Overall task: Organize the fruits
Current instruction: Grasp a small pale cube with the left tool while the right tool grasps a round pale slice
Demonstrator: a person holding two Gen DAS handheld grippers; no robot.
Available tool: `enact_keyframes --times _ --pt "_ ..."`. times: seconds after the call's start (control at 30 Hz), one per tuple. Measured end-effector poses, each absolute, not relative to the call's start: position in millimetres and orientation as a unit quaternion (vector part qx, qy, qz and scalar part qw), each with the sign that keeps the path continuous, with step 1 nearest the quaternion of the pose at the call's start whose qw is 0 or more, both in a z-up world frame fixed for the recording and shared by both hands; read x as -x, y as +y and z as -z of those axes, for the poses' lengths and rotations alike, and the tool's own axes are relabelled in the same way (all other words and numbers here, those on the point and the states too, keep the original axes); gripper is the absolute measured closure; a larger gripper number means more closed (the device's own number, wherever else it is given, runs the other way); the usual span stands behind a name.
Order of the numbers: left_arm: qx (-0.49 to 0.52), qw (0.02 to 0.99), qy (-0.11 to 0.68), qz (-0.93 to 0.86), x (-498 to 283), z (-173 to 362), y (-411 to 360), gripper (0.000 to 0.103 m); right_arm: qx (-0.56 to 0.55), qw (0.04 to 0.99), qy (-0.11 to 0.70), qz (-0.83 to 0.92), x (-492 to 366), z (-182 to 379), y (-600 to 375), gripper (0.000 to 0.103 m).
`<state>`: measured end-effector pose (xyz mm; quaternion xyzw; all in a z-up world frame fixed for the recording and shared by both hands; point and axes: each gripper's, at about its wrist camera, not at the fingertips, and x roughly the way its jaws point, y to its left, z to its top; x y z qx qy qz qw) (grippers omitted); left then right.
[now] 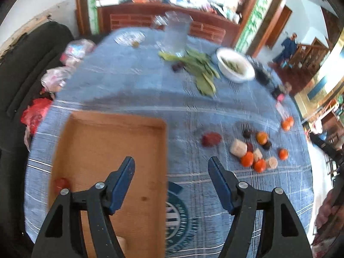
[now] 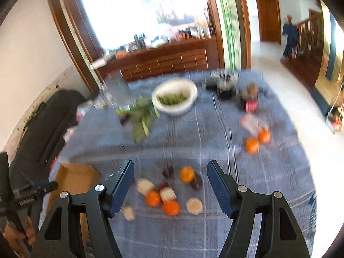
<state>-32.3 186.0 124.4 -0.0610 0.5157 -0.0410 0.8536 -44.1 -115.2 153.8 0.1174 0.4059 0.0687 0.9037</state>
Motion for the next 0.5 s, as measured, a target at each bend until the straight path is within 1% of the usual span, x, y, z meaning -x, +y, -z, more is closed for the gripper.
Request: enact_keyframes --times 0.07,0.2,0.33,0.5 --pt "0.055 0.842 0.533 0.053 29.1 -105.1 165.7 0.033 -0.111 0.89 0.436 -0.067 44.8 -118.9 -119.7 0.029" --pt "0.026 0.83 0.55 0.083 27.8 -73.3 126.3 0.033 -0.1 0.87 0.476 -0.082 43.9 -71.8 -132.4 0.04" --pt "0.008 0.815 0.567 0.119 27.3 -45.9 92.3 0.034 -0.058 0.867 0.485 -0.096 41.4 -50.2 -133.0 0.043" --pt "-0.017 0.809 0.573 0.129 25.6 -22.2 66.2 0.034 -0.011 0.859 0.494 -0.136 36.6 -26.0 -126.6 0.043"
